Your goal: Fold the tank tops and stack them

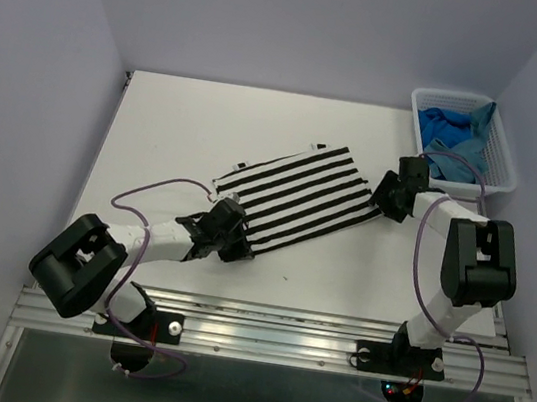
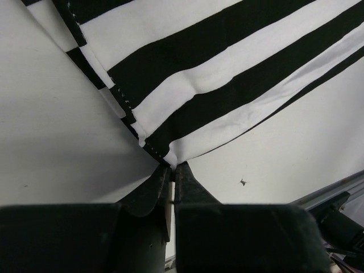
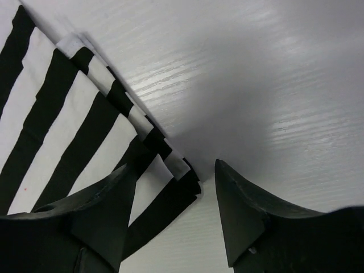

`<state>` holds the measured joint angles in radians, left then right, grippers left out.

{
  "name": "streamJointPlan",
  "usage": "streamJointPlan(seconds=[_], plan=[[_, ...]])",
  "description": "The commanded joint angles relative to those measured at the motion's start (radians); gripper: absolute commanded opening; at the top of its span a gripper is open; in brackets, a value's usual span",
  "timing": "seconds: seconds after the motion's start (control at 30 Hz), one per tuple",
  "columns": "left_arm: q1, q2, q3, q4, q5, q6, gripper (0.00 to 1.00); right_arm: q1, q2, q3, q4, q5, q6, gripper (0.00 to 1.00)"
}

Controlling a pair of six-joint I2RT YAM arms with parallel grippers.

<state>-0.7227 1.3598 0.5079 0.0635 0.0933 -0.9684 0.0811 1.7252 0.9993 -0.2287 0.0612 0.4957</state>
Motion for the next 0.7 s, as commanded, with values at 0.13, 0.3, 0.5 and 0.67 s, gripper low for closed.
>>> streamJointPlan(seconds=[0.13,0.3,0.5,0.67], plan=[[-0.001,0.022,0.047,-0.097,-0.061,0.031,0.0,-0.003,0.011,0.001,0.034,-0.095,0.035,0.38],[-0.003,-0.03,0.066,-0.142,-0.072,0.036,0.0,-0.003,-0.018,-0.016,0.031,-0.071,0.046,0.27],[-0.001,-0.128,0.083,-0.2,-0.119,0.045,0.0,-0.003,-0.101,-0.028,-0.004,0.009,0.041,0.43],[-0.001,-0.177,0.072,-0.208,-0.125,0.051,0.0,-0.003,-0.122,-0.071,-0.031,0.0,0.04,0.44]])
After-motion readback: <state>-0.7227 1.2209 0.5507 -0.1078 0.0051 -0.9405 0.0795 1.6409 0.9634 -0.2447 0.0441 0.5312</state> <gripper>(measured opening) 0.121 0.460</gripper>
